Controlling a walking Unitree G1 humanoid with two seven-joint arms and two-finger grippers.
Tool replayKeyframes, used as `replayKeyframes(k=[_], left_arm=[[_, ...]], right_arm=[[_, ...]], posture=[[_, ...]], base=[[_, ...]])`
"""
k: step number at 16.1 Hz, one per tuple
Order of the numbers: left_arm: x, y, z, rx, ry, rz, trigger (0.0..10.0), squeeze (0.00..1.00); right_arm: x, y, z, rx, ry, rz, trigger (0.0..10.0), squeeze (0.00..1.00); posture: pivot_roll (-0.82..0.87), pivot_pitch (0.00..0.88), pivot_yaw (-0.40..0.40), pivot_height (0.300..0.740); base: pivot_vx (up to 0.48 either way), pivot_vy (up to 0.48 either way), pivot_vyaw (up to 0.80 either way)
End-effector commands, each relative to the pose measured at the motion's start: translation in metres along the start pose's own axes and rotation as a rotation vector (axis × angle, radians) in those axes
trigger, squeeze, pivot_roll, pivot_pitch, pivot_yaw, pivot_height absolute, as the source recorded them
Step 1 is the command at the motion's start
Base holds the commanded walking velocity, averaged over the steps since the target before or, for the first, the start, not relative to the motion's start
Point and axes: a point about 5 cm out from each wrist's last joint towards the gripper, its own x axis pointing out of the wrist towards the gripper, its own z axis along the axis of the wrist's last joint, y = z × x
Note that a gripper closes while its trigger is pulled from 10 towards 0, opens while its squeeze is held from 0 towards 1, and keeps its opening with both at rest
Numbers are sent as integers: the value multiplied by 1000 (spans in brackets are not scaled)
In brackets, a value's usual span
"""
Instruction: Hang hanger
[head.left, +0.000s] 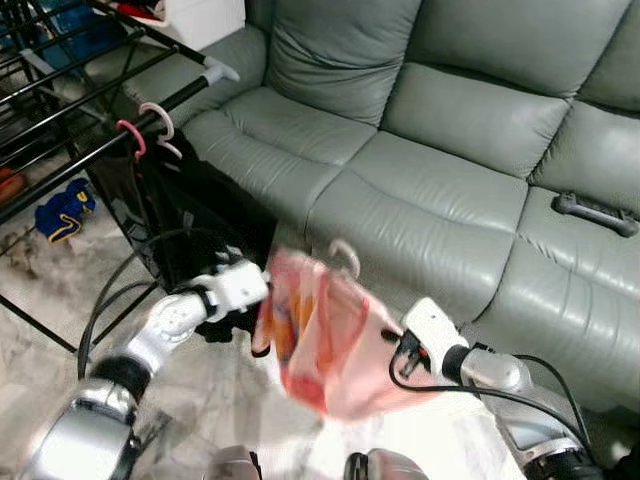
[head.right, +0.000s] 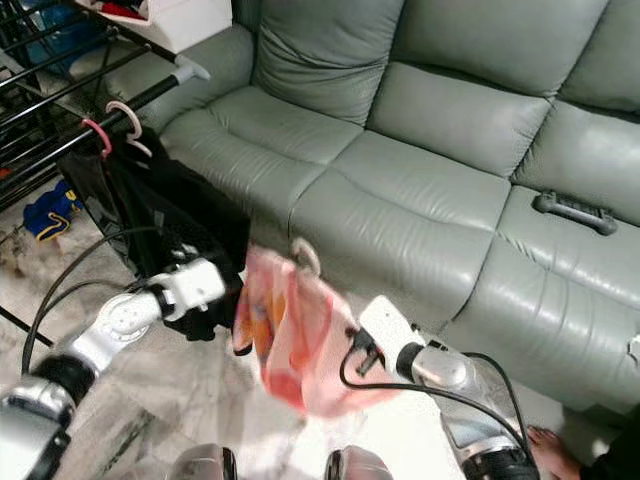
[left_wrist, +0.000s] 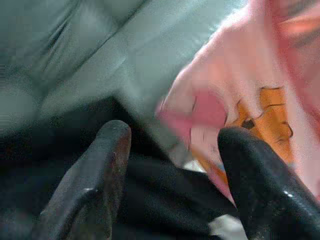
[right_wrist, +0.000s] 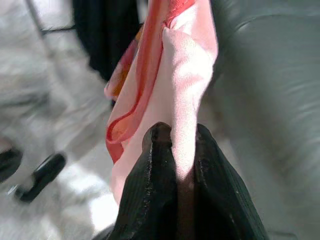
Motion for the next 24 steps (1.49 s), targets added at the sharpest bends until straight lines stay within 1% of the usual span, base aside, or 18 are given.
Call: replayKeyframes(k=[1,3,4,5,6,7,9,11,13,14,15,16,17,18,19,21,23,24], left_arm=[[-6,5,-11,-149,46,131,10000,1000],[-8,10,-13,-312,46,276,10000,1000],[-12,11,-10,-408,14,378,10000,1000],[-14,10,-9,-443,1,414,10000,1000],[-17,5,-5,-453,-25,416,10000,0],[-17,5,-4,-461,-32,416,10000,0],[-17,6,-2,-482,-30,426,10000,0],[-16,11,4,-489,-27,451,10000,0],[-17,12,7,-487,-28,464,10000,0],[-17,13,8,-481,-26,480,10000,0],[-18,16,8,-479,-18,511,10000,0],[-18,16,8,-481,-17,509,10000,0],[-18,17,9,-478,-19,508,10000,0],[-18,17,9,-479,-17,511,10000,0],[-18,17,10,-484,-14,515,10000,0],[-16,17,12,-481,-12,521,10000,0],[-16,19,12,-476,-7,540,10000,0],[-17,19,11,-475,-3,545,10000,0]], right_arm=[[-2,-6,14,8,-78,-79,0,0],[0,-6,24,34,-141,-132,0,0],[2,-3,34,41,-199,-162,0,0],[3,0,39,41,-229,-175,4549,0],[4,9,53,8,-299,-152,10000,0],[6,14,55,3,-305,-138,10000,0],[7,19,54,3,-309,-124,10000,0],[5,20,58,-19,-327,-120,10000,0],[3,21,59,-27,-336,-127,10000,0],[1,24,60,-51,-343,-121,10000,0],[-3,30,63,-118,-353,-95,10000,0],[-5,34,64,-156,-363,-78,10000,0],[-9,37,64,-190,-369,-59,10000,0],[-10,39,63,-198,-370,-45,10000,0],[-9,40,61,-195,-366,-35,10000,0],[-7,42,65,-158,-377,-8,10000,0],[-7,53,69,-131,-382,77,10000,0],[-6,55,68,-120,-378,94,10000,0]], posture=[[-77,68,-2,740],[-73,68,-8,740],[-70,69,-9,740],[-67,69,-11,740],[-67,69,-11,740],[-67,69,-11,740],[-67,69,-11,740],[-63,67,-10,740],[-61,63,-15,740],[-58,63,-18,740],[-58,63,-18,740],[-55,63,-20,740],[-56,62,-20,740],[-56,62,-20,740],[-61,60,-19,740],[-58,59,-18,740],[-53,58,-20,740],[-53,58,-20,740]], base=[[0,0,0],[0,0,0],[0,0,0],[0,0,0],[0,0,800],[0,0,800],[0,0,800],[0,0,800],[0,0,800],[0,0,800],[0,0,800],[0,0,800],[0,0,800],[0,0,800],[0,0,800],[0,0,800],[0,0,800],[0,0,800]])
